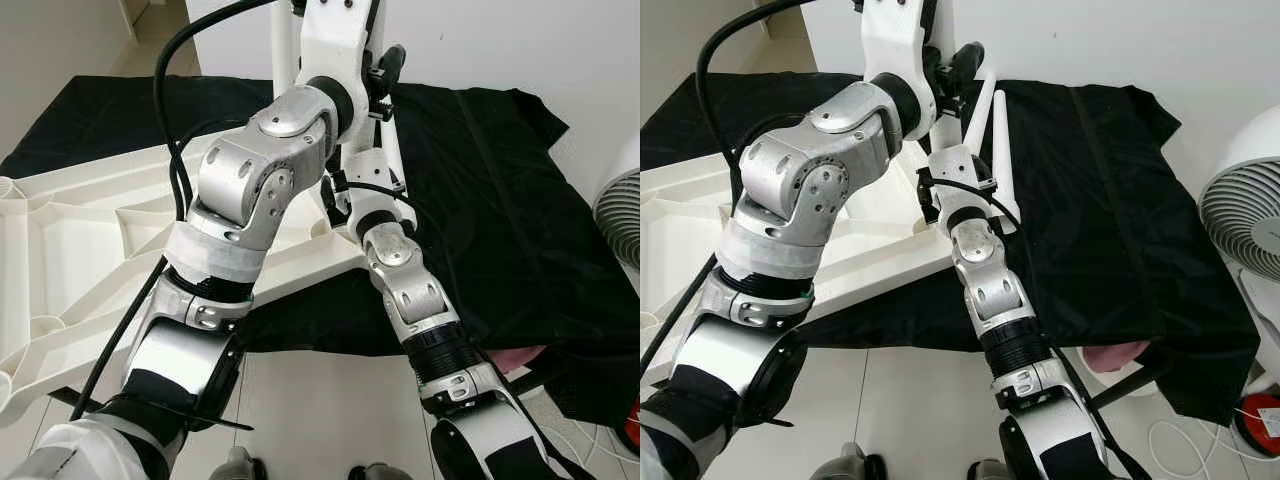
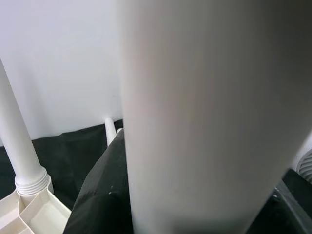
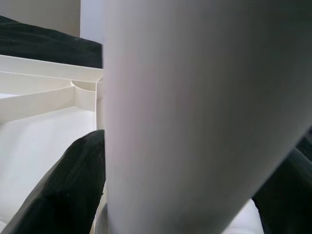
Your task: Building children table
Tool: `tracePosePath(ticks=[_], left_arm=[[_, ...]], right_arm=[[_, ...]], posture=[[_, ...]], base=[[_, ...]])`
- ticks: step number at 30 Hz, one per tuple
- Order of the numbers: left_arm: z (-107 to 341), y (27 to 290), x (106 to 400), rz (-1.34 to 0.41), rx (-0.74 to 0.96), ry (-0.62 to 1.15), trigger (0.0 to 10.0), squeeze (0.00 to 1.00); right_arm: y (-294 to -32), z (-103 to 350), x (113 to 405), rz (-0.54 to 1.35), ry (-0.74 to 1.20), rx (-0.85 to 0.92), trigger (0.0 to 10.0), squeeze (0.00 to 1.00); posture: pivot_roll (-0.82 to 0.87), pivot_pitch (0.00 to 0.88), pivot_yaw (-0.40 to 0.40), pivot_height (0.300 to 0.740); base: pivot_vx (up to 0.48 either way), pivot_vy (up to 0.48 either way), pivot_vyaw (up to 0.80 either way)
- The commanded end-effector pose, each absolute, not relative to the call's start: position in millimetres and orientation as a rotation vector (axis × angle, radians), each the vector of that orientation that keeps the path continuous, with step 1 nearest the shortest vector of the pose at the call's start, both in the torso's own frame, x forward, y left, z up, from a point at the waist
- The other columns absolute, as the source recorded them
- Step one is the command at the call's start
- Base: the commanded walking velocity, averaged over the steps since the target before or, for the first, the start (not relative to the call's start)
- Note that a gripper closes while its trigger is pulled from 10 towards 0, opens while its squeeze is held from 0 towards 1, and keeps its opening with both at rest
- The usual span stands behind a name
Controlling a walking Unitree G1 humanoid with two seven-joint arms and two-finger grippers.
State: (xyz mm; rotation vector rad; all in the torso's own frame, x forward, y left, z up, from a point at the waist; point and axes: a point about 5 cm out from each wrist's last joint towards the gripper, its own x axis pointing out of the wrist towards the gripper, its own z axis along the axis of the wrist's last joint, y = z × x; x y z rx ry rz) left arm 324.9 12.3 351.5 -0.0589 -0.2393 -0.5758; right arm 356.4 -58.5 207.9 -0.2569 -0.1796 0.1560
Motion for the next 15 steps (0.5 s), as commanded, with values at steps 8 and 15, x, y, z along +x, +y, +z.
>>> tracePosePath(ticks=[8,15], left_arm=[[359.1,6.5,322.5,-0.57,-0.046,-0.267,10.0,0.0],[358.6,5.3,322.3,-0.575,-0.044,-0.265,10.0,0.0]], right_arm=[[-52.2,213.0,356.5,0.154,-0.211,-0.258,10.0,0.0],[-50.6,214.9,356.3,0.158,-0.235,-0.266,4.9,0.0]], posture=[[-0.06,0.073,0.034,0.74],[-0.06,0.073,0.034,0.74]], base=[[0.0,0.0,0.0],[0.0,0.0,0.0]])
